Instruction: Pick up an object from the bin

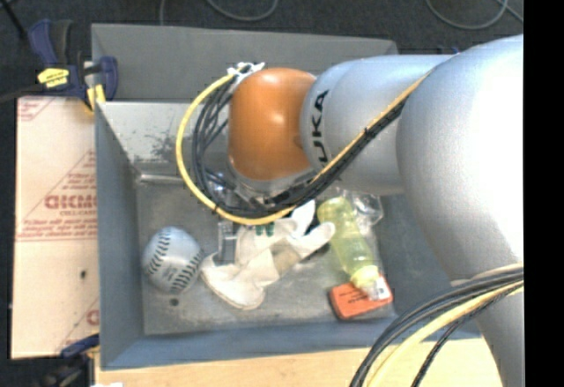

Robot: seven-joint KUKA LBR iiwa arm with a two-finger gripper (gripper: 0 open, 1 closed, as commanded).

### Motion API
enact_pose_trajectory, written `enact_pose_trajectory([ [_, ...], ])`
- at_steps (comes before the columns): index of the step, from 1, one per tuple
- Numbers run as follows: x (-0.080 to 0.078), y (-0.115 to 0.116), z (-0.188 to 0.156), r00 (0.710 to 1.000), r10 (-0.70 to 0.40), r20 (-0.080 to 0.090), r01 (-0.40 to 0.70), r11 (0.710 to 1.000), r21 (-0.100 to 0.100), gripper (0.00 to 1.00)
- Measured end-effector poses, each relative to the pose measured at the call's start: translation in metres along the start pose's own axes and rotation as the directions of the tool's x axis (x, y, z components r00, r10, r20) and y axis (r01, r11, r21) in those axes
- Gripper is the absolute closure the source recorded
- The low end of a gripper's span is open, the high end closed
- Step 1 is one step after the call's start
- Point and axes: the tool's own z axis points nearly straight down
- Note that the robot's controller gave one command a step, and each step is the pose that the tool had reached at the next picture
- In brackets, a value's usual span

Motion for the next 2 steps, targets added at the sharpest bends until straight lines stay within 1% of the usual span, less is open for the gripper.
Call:
enact_pose_trajectory([
  [1, 0.001, -0.034, 0.002, 0.978, -0.209, -0.002, 0.209, 0.978, 0.002, 0.0],
  [2, -0.033, -0.079, 0.013, 0.908, -0.42, 0.005, 0.42, 0.908, 0.0, 0.0],
])
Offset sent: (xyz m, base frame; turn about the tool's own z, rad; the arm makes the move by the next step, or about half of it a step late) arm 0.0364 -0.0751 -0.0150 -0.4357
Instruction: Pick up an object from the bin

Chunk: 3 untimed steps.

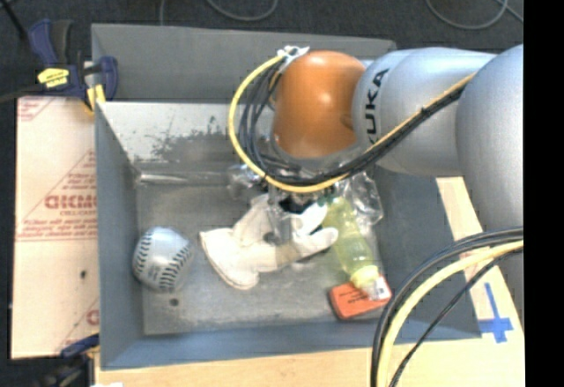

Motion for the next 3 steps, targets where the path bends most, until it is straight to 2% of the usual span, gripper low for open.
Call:
enact_pose_trajectory([
  [1, 0.056, 0.028, 0.023, 0.998, -0.059, -0.001, 0.059, 0.998, 0.001, 0.0],
  [2, 0.024, 0.023, 0.03, 0.951, -0.309, -0.003, 0.309, 0.951, -0.003, 1.0],
  [3, 0.024, 0.023, 0.03, 0.951, -0.308, -0.001, 0.308, 0.951, -0.002, 1.0],
])
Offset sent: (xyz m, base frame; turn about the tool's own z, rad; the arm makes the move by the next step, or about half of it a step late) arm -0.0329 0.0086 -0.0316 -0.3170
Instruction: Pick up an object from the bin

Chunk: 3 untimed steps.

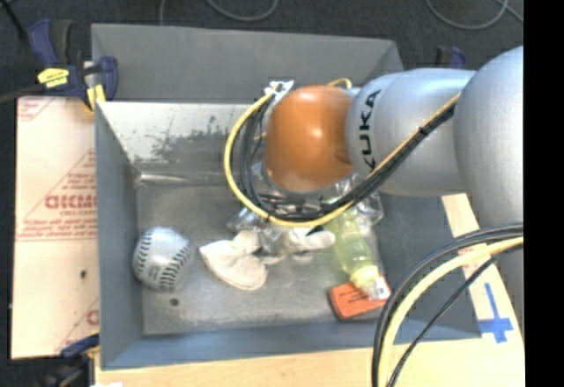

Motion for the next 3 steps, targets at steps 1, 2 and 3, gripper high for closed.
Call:
enact_pose_trajectory([
  [1, 0.001, 0.001, -0.004, 1.0, 0.001, -0.001, -0.001, 1.0, -0.002, 1.0],
  [2, 0.001, 0.001, -0.019, 1.0, 0.002, -0.001, -0.002, 1.0, -0.002, 1.0],
  [3, 0.0, 0.0, -0.028, 1.0, 0.003, 0.004, -0.003, 1.0, 0.003, 1.0],
])
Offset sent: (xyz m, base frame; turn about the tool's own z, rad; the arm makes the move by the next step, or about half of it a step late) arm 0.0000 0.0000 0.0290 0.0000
